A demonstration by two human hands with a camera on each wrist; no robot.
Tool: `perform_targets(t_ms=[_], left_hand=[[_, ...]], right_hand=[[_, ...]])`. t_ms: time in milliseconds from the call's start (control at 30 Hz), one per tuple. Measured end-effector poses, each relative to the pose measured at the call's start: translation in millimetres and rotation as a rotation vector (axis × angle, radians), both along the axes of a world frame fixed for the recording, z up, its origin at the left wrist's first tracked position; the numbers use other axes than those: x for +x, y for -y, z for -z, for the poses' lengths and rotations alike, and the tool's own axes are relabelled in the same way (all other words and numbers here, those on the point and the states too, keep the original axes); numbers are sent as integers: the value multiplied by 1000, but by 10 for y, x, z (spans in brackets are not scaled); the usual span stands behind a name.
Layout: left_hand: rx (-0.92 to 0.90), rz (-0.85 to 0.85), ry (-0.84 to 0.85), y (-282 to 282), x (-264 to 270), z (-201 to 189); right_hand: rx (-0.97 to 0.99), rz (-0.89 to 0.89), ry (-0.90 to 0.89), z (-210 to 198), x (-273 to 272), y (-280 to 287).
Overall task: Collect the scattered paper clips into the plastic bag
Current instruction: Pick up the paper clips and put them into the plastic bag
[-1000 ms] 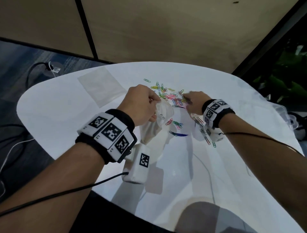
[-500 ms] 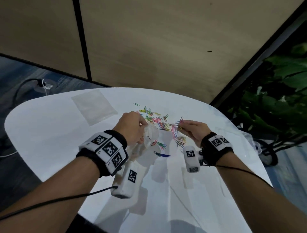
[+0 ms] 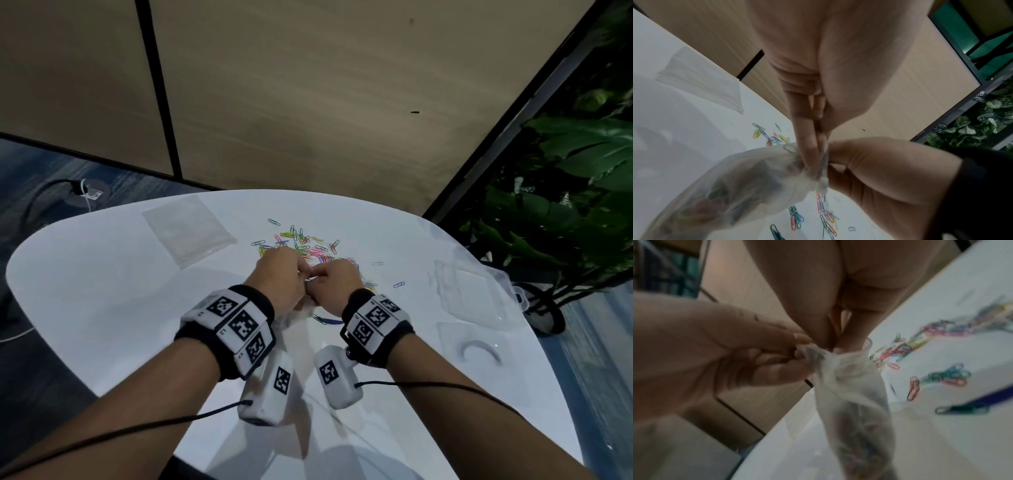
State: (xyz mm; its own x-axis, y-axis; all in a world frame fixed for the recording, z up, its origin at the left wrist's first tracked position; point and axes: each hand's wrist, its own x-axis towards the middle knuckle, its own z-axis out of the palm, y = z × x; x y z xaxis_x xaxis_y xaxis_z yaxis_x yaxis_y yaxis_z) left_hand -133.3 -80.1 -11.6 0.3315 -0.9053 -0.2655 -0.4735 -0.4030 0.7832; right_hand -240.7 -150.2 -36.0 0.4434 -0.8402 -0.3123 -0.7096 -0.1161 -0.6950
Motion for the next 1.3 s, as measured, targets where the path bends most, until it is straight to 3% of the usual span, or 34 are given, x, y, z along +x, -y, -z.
perform_targets(t_ms=[100, 200, 333, 400, 500, 600, 733, 967, 1067, 1300], left_hand=[[9, 15, -23, -12, 36, 17], [-1, -26, -66, -17, 87, 17], [0, -65, -89, -10, 166, 22], [-2, -77, -84, -9, 223, 43], [-16, -83, -77, -41, 302, 51], [-25, -75, -76, -75, 360, 32], [-14, -85, -80, -93, 393, 11], [-2, -82, -81, -105, 355, 6], [1, -80, -84, -110, 350, -4], [10, -60, -66, -90, 335, 10]], right_hand=[[-137, -120, -105, -52, 35, -16], [-81, -199, -138, -128, 6, 26], [193, -93, 175, -284, -188, 202], [228, 43, 237, -232, -401, 375], [244, 251, -160, 118, -914, 630], [365, 224, -621, 588, -1318, 637], [218, 228, -609, 747, -1284, 577], [-69, 348, -416, 830, -904, 817], [-127, 276, -418, 841, -787, 944], [-344, -236, -679, 928, -499, 1014]])
